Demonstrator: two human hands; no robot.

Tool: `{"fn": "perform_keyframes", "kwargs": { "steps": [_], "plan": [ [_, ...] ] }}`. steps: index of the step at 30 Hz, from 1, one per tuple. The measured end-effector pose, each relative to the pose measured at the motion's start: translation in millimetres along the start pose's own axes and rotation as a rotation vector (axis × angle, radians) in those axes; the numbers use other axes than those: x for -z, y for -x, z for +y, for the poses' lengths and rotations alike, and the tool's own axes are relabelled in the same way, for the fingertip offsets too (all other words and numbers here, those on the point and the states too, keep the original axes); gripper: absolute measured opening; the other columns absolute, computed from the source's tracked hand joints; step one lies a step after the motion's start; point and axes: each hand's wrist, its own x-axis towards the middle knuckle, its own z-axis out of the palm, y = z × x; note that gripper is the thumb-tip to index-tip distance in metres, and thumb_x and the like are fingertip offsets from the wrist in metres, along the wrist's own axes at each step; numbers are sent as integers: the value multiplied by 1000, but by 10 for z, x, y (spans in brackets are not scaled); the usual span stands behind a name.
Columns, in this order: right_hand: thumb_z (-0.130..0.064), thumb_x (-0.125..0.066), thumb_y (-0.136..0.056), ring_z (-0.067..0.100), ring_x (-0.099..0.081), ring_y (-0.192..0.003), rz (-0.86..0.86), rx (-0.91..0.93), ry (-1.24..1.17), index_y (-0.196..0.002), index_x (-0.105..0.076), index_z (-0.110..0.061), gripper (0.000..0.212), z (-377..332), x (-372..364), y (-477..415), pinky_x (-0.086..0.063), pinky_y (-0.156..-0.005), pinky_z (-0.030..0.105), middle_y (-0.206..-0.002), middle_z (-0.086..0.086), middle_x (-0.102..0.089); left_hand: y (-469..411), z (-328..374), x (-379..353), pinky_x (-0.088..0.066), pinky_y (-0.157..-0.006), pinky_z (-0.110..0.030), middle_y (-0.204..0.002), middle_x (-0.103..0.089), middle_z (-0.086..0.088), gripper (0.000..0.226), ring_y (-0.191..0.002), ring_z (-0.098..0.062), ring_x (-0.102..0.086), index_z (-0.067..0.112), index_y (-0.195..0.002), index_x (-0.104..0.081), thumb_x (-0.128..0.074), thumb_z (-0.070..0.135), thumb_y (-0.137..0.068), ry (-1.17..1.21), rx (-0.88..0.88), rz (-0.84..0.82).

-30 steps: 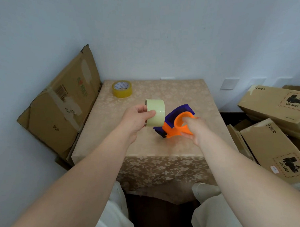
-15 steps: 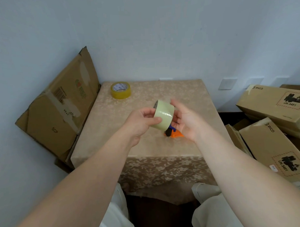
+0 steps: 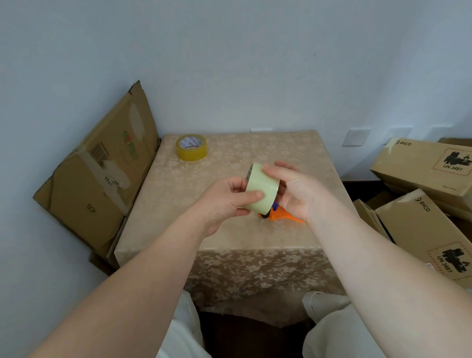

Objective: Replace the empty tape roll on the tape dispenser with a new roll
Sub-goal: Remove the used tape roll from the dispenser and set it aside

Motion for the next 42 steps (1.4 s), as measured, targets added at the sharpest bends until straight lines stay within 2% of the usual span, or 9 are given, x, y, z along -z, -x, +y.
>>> {"fn": "perform_keyframes", "kwargs": {
  "steps": [7,12,17,20,24,30,33,36,42],
  "plan": [
    [-14,-73,-79,25,-69,-85,7,-14,153,-121,-57,-17,45,-2,-8,4,-58,-79,44,-101,9,-71,70,45,-43,-50,-88,-36,-97,-68,-5,15,-91,-16,-61,18,-98,-68,-66,12,-84,-119,-103,-31],
    [-23,-57,-91,31,-66,-96,116,-86,233,-120,-62,-8,33,-9,-23,-115,-56,-81,45,-116,17,-68,83,57,-58,-48,-78,-27,-97,-62,-12,26,-87,-15,-55,-1,-108,-63,-65,4,-83,-191,-158,-65],
    [-22,-60,-90,32,-68,-99,93,-11,185,-122,-59,-13,33,-14,-16,-175,-58,-77,46,-116,14,-68,-12,97,-71,-43,-80,-32,-110,-67,-6,28,-94,-16,-57,14,-114,-61,-63,18,-87,-191,-59,-28],
    [-20,-62,-89,29,-67,-102,46,75,222,-112,-59,-23,23,-4,-55,-157,-58,-81,48,-115,10,-66,-88,127,-74,-50,-87,-42,-106,-64,-4,23,-99,-25,-61,20,-108,-61,-62,28,-87,-113,-1,54],
    [-19,-64,-88,20,-66,-80,-56,186,383,-118,-56,-25,32,7,-63,-81,-52,-57,29,-105,5,-61,-139,137,-83,-51,-86,-46,-93,-66,-1,10,-87,-19,-63,22,-95,-62,-55,27,-92,-2,44,72],
    [-14,-52,-93,24,-61,-84,-28,216,433,-94,-62,-25,15,46,-114,-80,-51,-74,39,-103,11,-60,-166,114,-96,-54,-79,-41,-61,-56,-4,21,-70,-20,-60,13,-89,-60,-48,28,-94,-5,64,151],
    [-11,-45,-96,24,-59,-86,61,210,409,-87,-65,-20,23,37,-151,-59,-51,-75,38,-97,8,-62,-157,129,-105,-52,-77,-38,-64,-55,-2,18,-67,-17,-56,14,-83,-58,-50,26,-94,-19,41,171],
    [-14,-43,-97,20,-59,-79,73,190,388,-98,-65,-19,23,9,-153,-6,-50,-61,29,-94,2,-63,-130,177,-100,-50,-81,-39,-70,-56,-3,15,-73,-20,-54,12,-86,-59,-53,24,-92,-12,15,203],
    [-10,-50,-89,22,-60,-74,32,189,367,-92,-67,-23,22,-95,-132,113,-52,-67,37,-84,4,-64,-39,283,-55,-48,-84,-38,-77,-63,0,11,-73,-16,-59,17,-84,-62,-57,26,-89,-30,16,202]
  ]
}}
